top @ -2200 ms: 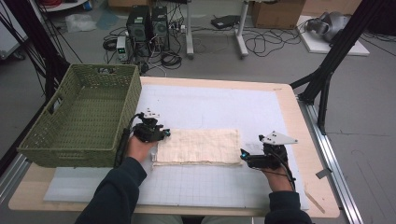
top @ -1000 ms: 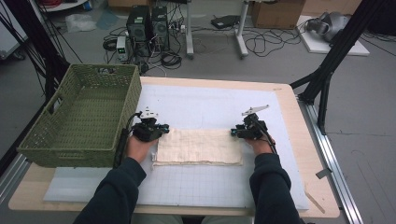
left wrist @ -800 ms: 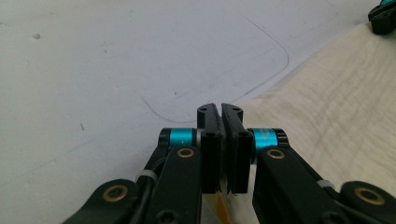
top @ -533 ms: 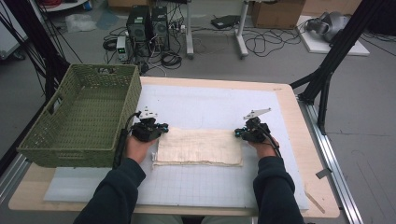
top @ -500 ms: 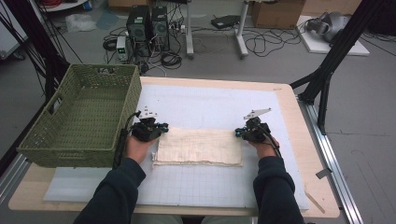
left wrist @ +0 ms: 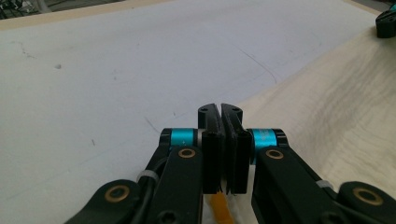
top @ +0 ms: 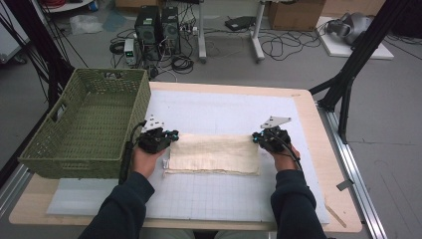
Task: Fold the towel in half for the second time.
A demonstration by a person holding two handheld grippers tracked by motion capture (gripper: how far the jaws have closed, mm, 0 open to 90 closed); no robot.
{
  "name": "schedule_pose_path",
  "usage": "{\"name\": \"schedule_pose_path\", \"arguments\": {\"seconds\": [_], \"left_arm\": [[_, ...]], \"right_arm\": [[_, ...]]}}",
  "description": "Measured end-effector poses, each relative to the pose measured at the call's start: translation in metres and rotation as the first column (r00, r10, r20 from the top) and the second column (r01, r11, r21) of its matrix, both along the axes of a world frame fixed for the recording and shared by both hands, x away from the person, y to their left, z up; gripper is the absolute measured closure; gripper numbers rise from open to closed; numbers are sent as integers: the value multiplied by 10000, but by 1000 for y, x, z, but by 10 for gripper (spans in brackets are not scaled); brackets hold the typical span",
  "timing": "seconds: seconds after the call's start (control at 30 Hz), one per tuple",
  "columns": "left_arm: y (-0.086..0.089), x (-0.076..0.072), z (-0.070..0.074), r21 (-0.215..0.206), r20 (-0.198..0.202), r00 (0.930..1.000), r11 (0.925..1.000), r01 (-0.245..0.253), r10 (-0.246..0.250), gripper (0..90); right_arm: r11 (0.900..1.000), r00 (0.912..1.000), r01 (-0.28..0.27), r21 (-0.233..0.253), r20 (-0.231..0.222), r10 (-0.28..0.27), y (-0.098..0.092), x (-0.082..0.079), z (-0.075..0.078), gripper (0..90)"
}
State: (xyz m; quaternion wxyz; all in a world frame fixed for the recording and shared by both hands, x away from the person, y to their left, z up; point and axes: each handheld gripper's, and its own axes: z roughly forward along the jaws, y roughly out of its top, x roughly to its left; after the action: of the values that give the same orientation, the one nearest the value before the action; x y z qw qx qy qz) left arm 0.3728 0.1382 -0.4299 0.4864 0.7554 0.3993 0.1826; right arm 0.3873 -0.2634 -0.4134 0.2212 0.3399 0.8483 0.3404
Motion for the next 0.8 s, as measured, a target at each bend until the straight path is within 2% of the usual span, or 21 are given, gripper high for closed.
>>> {"name": "schedule_pose_path", "arguments": {"seconds": [0.1, 0.47, 0.8], "left_arm": [[2, -5, 1, -89, 147, 9998, 9999, 104, -102, 865], [5, -21, 3, -540, 444, 9975, 9969, 571, -547, 862], [7, -30, 1, -346, 247, 9962, 9958, 843, -835, 861]], "right_arm": [[9999, 9988, -156, 21, 465, 154, 1, -9, 2, 864], [9980, 9946, -451, 452, 951, 406, -8, -40, -5, 864], [9957, 9921, -712, 592, 1073, 646, -11, -62, -11, 863]]}}
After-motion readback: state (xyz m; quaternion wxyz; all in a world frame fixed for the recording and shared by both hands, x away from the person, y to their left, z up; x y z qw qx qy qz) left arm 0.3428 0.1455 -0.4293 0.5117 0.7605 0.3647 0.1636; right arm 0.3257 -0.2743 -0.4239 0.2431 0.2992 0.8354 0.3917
